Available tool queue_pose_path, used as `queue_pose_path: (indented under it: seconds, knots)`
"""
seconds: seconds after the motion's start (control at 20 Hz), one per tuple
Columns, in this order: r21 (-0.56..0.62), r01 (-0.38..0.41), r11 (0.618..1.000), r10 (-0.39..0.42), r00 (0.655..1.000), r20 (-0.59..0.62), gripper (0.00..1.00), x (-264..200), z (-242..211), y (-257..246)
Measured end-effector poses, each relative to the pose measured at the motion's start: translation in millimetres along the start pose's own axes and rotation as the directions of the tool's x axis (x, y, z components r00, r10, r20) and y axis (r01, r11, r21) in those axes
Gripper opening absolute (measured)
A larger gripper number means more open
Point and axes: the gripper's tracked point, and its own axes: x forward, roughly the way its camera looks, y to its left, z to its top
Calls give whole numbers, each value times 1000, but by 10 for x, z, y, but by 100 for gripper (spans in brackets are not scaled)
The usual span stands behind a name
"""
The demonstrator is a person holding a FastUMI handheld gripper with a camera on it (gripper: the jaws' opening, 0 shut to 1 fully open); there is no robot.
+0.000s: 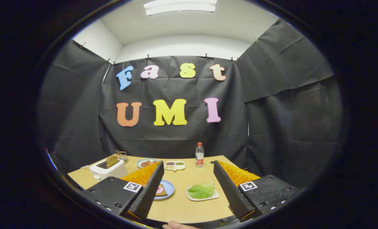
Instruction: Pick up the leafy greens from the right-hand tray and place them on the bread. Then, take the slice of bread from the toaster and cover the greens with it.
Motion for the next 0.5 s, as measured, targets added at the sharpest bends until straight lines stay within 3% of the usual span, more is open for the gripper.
queue_pose_path:
  seconds: [0.5]
  knots:
    - [60, -14, 998, 15, 1000, -14, 95, 179, 6, -146]
